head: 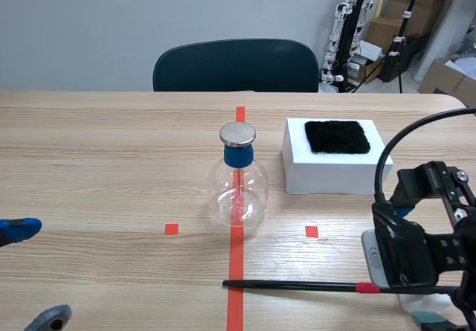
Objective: Do the electroscope experiment. pick up the black charging rod
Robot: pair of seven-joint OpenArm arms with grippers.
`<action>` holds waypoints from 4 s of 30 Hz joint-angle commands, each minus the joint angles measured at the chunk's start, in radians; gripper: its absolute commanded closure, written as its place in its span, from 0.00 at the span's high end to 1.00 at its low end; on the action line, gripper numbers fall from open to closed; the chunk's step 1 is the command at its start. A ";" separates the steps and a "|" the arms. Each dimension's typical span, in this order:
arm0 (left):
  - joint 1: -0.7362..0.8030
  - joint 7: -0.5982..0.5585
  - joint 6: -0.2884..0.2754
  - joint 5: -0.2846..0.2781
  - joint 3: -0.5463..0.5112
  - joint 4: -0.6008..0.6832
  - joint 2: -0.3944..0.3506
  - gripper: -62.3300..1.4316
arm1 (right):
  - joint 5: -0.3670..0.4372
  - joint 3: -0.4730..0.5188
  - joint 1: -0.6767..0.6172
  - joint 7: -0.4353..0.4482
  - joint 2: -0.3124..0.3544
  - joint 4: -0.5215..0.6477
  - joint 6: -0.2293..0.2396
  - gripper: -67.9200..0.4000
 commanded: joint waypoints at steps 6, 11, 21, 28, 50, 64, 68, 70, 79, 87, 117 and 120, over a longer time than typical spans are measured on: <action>-0.031 -0.046 -0.002 -0.018 0.000 -0.001 -0.002 1.00 | 0.171 -0.083 0.149 -0.157 0.028 -0.014 0.006 1.00; -0.031 -0.046 -0.002 -0.016 0.002 -0.001 -0.002 1.00 | 0.272 -0.198 0.245 -0.261 0.028 -0.045 0.006 1.00; -0.030 -0.046 -0.002 -0.016 0.002 -0.001 -0.002 1.00 | 0.432 -0.484 0.473 -0.381 0.018 -0.151 0.006 1.00; -0.027 -0.046 -0.002 -0.016 0.002 -0.001 -0.002 1.00 | 0.496 -0.602 0.597 -0.408 -0.051 -0.275 0.006 1.00; -0.012 -0.171 0.035 -0.011 0.002 -0.115 -0.004 1.00 | 0.512 -0.608 0.622 -0.429 -0.183 -0.414 0.006 0.74; -0.081 -0.220 0.053 0.058 0.003 -0.256 0.007 1.00 | 0.459 -0.608 0.623 -0.409 -0.188 -0.414 0.006 0.73; -0.080 -0.220 0.053 0.059 0.003 -0.256 0.007 1.00 | 0.445 -0.608 0.623 -0.406 -0.188 -0.414 0.006 0.73; -0.080 -0.220 0.053 0.068 0.003 -0.256 0.007 1.00 | 0.443 -0.608 0.623 -0.407 -0.188 -0.414 0.006 0.73; -0.072 -0.206 0.079 0.076 0.003 -0.258 0.009 1.00 | 0.438 -0.608 0.623 -0.407 -0.188 -0.414 0.006 0.47; -0.072 -0.206 0.079 0.077 0.003 -0.263 0.010 1.00 | 0.438 -0.608 0.623 -0.407 -0.188 -0.414 0.006 0.26; -0.039 -0.162 0.143 0.057 0.006 -0.233 0.021 1.00 | 0.447 -0.603 0.623 -0.371 -0.134 -0.369 0.006 0.01; -0.039 -0.162 0.139 0.057 0.006 -0.233 0.021 1.00 | 0.476 -0.595 0.620 -0.369 -0.094 -0.319 0.006 0.01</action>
